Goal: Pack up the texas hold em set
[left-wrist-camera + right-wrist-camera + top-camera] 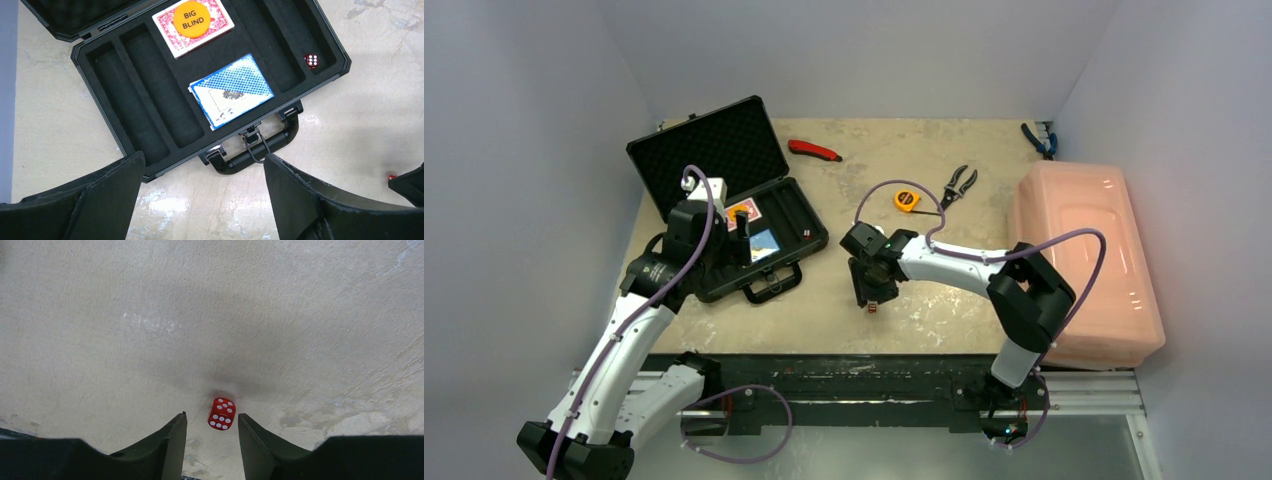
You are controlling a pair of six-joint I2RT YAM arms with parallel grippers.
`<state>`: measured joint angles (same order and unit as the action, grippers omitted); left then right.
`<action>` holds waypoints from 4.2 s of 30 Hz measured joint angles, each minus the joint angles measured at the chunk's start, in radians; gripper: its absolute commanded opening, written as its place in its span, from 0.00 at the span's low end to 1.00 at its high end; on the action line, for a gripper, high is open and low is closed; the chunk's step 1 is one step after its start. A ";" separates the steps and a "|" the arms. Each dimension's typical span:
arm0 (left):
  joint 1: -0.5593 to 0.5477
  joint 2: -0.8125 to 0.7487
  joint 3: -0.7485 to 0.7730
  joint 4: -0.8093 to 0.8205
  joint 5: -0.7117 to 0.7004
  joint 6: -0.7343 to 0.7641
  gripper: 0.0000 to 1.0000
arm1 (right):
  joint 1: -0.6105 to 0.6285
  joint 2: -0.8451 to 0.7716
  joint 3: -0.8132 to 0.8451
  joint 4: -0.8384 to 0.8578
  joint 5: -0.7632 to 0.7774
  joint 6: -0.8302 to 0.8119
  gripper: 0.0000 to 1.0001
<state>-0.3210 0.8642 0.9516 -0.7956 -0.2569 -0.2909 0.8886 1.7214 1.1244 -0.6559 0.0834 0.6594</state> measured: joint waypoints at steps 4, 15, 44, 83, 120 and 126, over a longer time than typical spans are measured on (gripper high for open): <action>0.000 0.001 0.000 0.000 0.000 0.000 0.88 | 0.003 0.000 -0.003 0.005 -0.005 0.007 0.33; 0.000 0.003 0.000 -0.002 0.004 0.000 0.88 | 0.003 0.007 -0.003 0.010 -0.006 0.014 0.36; 0.000 0.003 0.000 -0.006 0.006 0.000 0.88 | 0.007 -0.027 0.004 -0.066 0.049 0.022 0.42; 0.000 0.003 0.000 -0.006 0.007 0.000 0.88 | 0.007 0.027 -0.006 -0.067 0.058 0.033 0.00; 0.000 -0.007 0.000 -0.006 0.016 0.000 0.88 | 0.007 0.141 0.542 -0.057 0.124 -0.149 0.00; 0.000 -0.009 0.000 -0.006 0.016 0.000 0.88 | 0.007 0.253 0.668 -0.060 0.147 -0.172 0.00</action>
<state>-0.3210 0.8555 0.9516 -0.8017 -0.2413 -0.2909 0.8959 1.9747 1.7920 -0.7158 0.2302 0.4870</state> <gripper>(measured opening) 0.880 0.243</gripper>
